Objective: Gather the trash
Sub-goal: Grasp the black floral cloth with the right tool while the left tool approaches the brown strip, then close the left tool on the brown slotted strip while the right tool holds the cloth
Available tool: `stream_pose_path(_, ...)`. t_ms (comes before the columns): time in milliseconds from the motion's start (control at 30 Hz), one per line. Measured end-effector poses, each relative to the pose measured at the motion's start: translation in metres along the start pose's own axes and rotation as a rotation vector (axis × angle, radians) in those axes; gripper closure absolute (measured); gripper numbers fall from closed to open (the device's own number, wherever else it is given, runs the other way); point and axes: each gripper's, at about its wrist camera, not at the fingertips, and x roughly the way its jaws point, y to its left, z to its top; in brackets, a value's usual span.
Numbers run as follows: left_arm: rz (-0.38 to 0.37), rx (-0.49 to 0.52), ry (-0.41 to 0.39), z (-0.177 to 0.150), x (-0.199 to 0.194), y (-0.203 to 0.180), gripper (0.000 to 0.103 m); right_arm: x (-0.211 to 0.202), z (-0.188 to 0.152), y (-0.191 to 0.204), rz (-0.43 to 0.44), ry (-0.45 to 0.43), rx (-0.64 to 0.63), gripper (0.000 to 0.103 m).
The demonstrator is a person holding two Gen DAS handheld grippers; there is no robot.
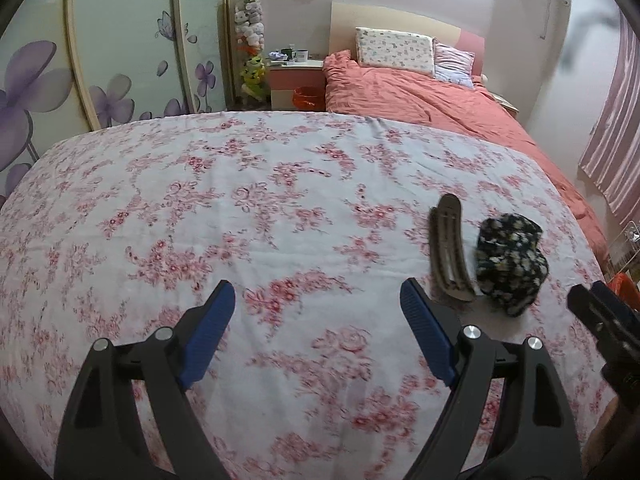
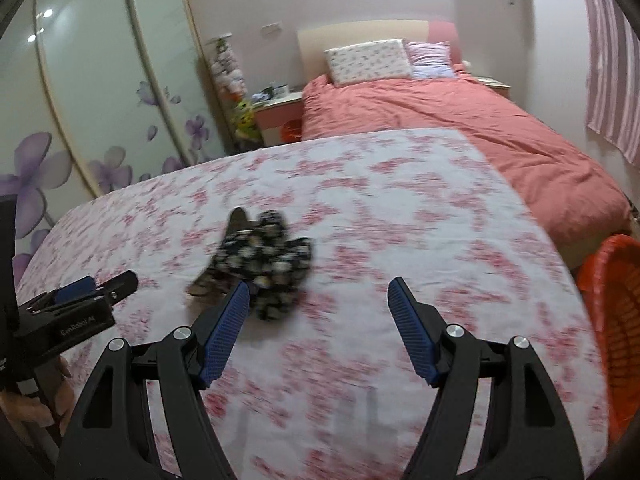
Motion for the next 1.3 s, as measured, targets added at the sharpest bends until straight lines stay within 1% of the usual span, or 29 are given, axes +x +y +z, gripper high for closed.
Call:
stream_pose_path(167, 0.000, -0.013, 0.008, 0.004, 0.008, 0.007, 0.020, 0.019, 0.007, 0.014, 0.017, 0.005, 0.012, 0.031)
stream_pose_path(267, -0.003, -0.014, 0.014, 0.005, 0.011, 0.008, 0.020, 0.038, 0.011, 0.019, 0.021, 0.047, 0.018, 0.033)
stream_pose_path(300, -0.009, -0.017, 0.015, 0.005, 0.012, 0.008, 0.020, 0.041, 0.012, 0.021, 0.021, 0.054, 0.015, 0.048)
stream_pose_path(333, -0.014, -0.019, 0.017, 0.006, 0.013, 0.007, 0.020, 0.046, 0.011, 0.023, 0.019, 0.072, 0.003, 0.067)
stream_pose_path(367, -0.022, -0.019, 0.019, 0.006, 0.013, 0.005, 0.020, 0.049, 0.010, 0.023, 0.020, 0.091, -0.005, 0.075)
stream_pose_path(400, -0.030, -0.018, 0.019, 0.006, 0.013, 0.003, 0.020, 0.050, 0.008, 0.023, 0.026, 0.101, -0.007, 0.089)
stream_pose_path(433, -0.040, -0.015, 0.018, 0.007, 0.013, -0.001, 0.020, 0.047, 0.006, 0.020, 0.024, 0.098, -0.003, 0.094)
stream_pose_path(500, -0.062, -0.005, 0.020, 0.007, 0.014, -0.011, 0.020, 0.040, 0.003, 0.017, 0.009, 0.087, -0.005, 0.096)
stream_pose_path(600, -0.103, 0.017, 0.023, 0.009, 0.016, -0.032, 0.020, 0.025, -0.002, 0.003, -0.039, 0.062, -0.001, 0.097)
stream_pose_path(700, -0.125, 0.038, 0.026, 0.010, 0.019, -0.052, 0.022, 0.013, -0.005, -0.015, -0.094, 0.048, 0.016, 0.097)
stream_pose_path(767, -0.132, 0.054, 0.032, 0.011, 0.024, -0.065, 0.024, 0.006, -0.006, -0.029, -0.115, 0.044, 0.039, 0.097)
stream_pose_path(867, -0.126, 0.064, 0.057, 0.012, 0.037, -0.080, 0.030, -0.003, -0.011, -0.049, -0.143, 0.044, 0.078, 0.097)
stream_pose_path(933, -0.108, 0.067, 0.071, 0.013, 0.046, -0.088, 0.035, -0.005, -0.013, -0.060, -0.149, 0.045, 0.098, 0.097)
stream_pose_path(1033, -0.092, 0.065, 0.085, 0.013, 0.055, -0.093, 0.041, -0.004, -0.015, -0.065, -0.149, 0.049, 0.106, 0.097)
stream_pose_path(1067, -0.082, 0.068, 0.079, 0.013, 0.056, -0.093, 0.042, -0.003, -0.016, -0.065, -0.148, 0.049, 0.104, 0.097)
stream_pose_path(1300, -0.037, 0.105, 0.064, 0.017, 0.061, -0.105, 0.056, -0.001, -0.019, -0.065, -0.136, 0.049, 0.088, 0.097)
